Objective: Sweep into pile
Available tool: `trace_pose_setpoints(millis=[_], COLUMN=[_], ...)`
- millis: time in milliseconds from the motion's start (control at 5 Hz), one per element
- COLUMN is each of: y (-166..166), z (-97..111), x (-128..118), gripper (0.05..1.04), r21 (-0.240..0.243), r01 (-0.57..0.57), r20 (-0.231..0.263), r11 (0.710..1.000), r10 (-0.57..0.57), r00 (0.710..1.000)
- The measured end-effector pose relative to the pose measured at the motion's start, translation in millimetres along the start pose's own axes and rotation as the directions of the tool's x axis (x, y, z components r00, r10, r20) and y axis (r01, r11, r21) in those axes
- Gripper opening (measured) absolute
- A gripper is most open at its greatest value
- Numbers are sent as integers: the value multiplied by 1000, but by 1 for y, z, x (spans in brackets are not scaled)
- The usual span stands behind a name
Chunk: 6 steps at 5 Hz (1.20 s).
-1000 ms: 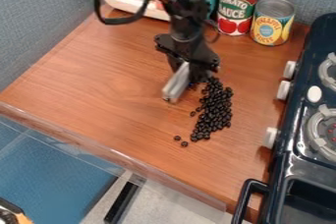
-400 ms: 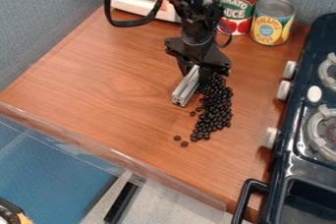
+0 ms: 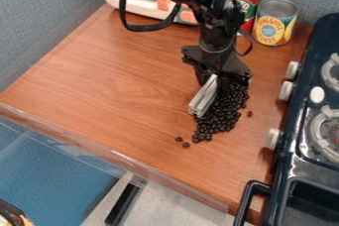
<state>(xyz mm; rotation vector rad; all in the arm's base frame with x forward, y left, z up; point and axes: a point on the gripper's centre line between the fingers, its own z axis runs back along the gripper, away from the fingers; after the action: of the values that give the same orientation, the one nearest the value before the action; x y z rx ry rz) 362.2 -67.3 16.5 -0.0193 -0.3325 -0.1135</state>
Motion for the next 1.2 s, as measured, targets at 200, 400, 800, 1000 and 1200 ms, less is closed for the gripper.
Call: trace_pose_setpoints(millis=[200,400,800,1000,1200], y=[17,46,98,114,133], z=[8,21,42,33,13], x=[3,14,27,32,35], gripper=[372,372,372,372,372], r21=[40,76,120,158,191], r01=[-17,-64,-134,-138,-177], r20=[-10,22,75,101,86], r11=[999,995,984,978,965], r10=[17,62,125,123,163], r00=[1000,998,989,987,983])
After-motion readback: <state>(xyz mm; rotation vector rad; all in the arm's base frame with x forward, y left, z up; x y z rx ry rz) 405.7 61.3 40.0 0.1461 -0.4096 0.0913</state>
